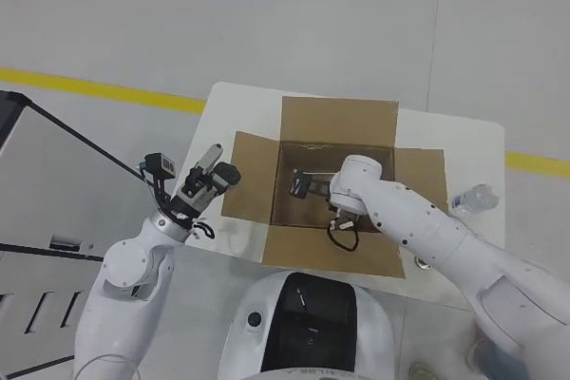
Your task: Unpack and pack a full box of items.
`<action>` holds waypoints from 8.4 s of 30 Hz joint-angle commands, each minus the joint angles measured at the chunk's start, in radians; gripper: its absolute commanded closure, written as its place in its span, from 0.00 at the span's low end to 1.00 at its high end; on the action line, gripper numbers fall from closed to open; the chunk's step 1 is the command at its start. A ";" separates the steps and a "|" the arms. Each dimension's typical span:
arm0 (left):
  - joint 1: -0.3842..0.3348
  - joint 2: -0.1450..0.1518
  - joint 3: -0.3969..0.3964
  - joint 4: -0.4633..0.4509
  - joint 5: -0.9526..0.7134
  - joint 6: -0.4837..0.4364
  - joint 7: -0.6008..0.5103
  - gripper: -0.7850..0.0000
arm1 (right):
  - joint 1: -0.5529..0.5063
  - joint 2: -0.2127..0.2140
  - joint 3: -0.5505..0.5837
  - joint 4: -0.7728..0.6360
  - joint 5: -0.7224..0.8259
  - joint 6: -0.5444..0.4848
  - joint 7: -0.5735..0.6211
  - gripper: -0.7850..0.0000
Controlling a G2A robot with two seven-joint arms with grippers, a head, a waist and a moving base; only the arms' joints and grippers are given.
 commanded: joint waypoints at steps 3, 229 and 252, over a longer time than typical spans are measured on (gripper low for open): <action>0.000 0.000 0.000 0.000 0.000 0.000 0.000 0.00 | 0.011 -0.022 0.001 0.063 -0.007 0.014 -0.022 0.54; 0.000 0.000 0.000 0.000 0.000 0.000 0.000 0.00 | -0.162 0.020 0.372 0.064 -0.300 -0.326 -0.165 0.57; 0.000 0.000 0.000 0.000 0.000 0.000 0.000 0.00 | -0.097 -0.055 0.284 0.307 -0.295 -0.257 -0.272 0.65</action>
